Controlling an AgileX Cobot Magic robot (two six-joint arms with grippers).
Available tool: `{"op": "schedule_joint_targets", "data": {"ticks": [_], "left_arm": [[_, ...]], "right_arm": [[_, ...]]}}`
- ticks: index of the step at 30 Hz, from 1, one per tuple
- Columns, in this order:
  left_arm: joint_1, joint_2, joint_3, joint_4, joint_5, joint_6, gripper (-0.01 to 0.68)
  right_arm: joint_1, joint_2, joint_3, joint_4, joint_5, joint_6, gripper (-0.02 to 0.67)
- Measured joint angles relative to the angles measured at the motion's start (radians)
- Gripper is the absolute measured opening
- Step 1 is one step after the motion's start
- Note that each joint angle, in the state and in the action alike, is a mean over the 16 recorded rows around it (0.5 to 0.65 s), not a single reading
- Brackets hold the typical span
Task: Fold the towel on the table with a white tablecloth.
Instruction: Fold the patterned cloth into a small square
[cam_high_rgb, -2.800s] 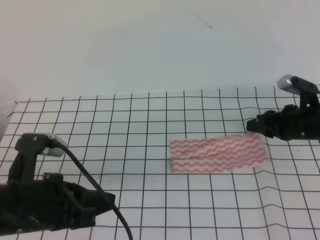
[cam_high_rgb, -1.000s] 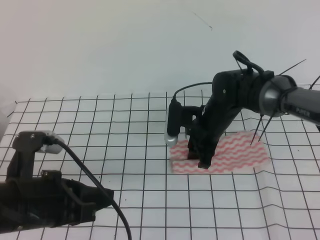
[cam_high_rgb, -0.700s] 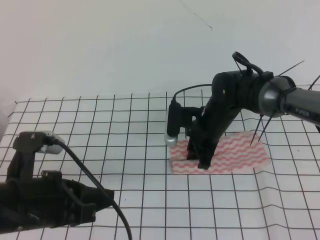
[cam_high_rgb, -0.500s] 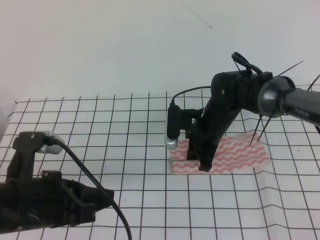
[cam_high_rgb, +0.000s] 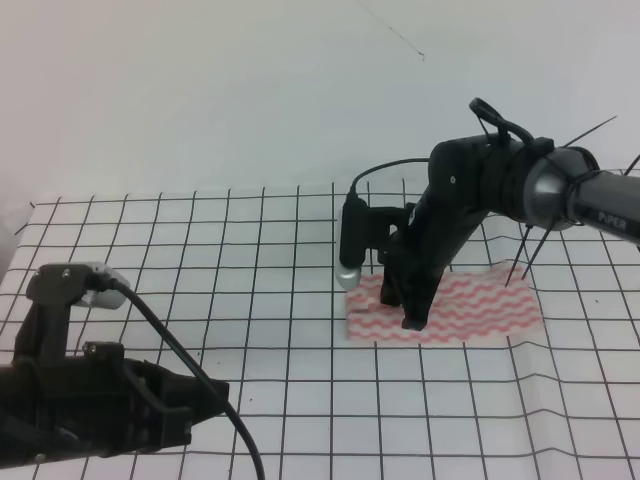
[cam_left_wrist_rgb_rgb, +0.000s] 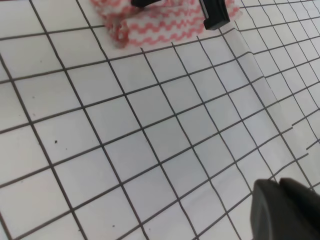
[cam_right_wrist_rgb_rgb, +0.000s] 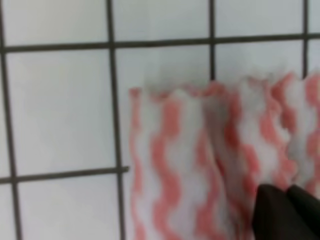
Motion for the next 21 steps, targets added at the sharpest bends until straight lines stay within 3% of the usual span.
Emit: {"op": "schedule_joint_targets", "data": {"ticks": [14, 21], "left_arm": [[0.000, -0.001, 0.000, 0.000, 0.006, 0.002, -0.002], [0.000, -0.002, 0.000, 0.000, 0.015, 0.004, -0.002]], "right_arm": [[-0.002, 0.014, 0.000, -0.015, -0.111, 0.024, 0.004], [-0.002, 0.019, 0.000, -0.052, -0.136, 0.084, 0.068]]}}
